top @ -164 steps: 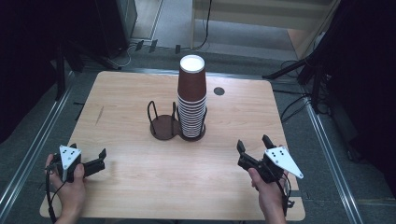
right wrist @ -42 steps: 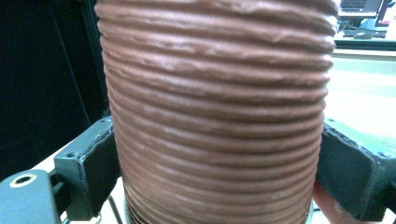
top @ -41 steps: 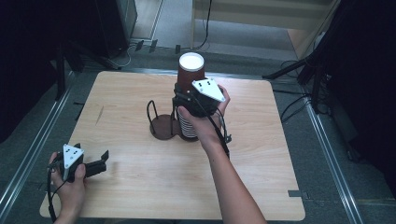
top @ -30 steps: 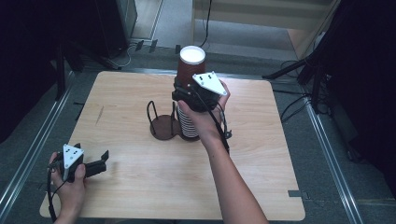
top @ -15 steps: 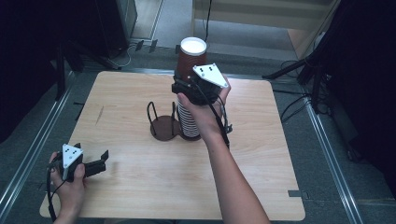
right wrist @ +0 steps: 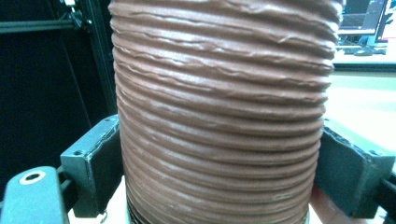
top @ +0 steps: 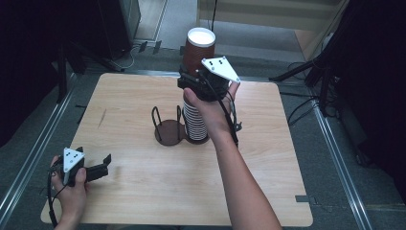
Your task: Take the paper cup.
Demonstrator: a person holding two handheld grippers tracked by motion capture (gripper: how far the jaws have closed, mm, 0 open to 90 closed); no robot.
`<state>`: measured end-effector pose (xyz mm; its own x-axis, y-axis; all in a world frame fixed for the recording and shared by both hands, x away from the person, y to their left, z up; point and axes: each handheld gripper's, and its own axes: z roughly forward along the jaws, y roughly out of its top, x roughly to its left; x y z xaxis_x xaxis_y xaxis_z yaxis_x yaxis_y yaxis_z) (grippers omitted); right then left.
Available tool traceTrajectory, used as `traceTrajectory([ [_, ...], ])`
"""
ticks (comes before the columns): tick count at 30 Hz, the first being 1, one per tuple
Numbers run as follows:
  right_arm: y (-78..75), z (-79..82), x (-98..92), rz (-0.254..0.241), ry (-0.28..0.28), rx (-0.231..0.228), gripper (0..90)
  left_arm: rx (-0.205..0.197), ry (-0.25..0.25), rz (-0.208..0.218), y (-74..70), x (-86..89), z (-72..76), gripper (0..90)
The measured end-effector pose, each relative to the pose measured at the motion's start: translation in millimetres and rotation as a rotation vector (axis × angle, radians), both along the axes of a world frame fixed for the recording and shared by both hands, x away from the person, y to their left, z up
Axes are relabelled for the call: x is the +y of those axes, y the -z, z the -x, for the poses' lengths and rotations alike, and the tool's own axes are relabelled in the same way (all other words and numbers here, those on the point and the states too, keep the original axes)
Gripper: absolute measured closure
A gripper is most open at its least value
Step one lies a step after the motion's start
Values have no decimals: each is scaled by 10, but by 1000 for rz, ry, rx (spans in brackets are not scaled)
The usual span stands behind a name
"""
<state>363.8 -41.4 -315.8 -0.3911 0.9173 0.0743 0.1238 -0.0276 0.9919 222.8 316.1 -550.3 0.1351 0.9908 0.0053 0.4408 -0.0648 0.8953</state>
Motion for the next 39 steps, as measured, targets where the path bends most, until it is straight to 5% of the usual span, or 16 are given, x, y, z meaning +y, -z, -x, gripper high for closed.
traceTrajectory([
  [4,-118,31,-36,-48,-9,-3,117,1,1,2,-1,3,0,0],
  [12,-232,50,-88,-49,8,-27,116,1,5,7,-2,9,2,0],
  [39,-182,35,-685,-49,134,-30,112,5,1,12,0,9,-5,0],
])
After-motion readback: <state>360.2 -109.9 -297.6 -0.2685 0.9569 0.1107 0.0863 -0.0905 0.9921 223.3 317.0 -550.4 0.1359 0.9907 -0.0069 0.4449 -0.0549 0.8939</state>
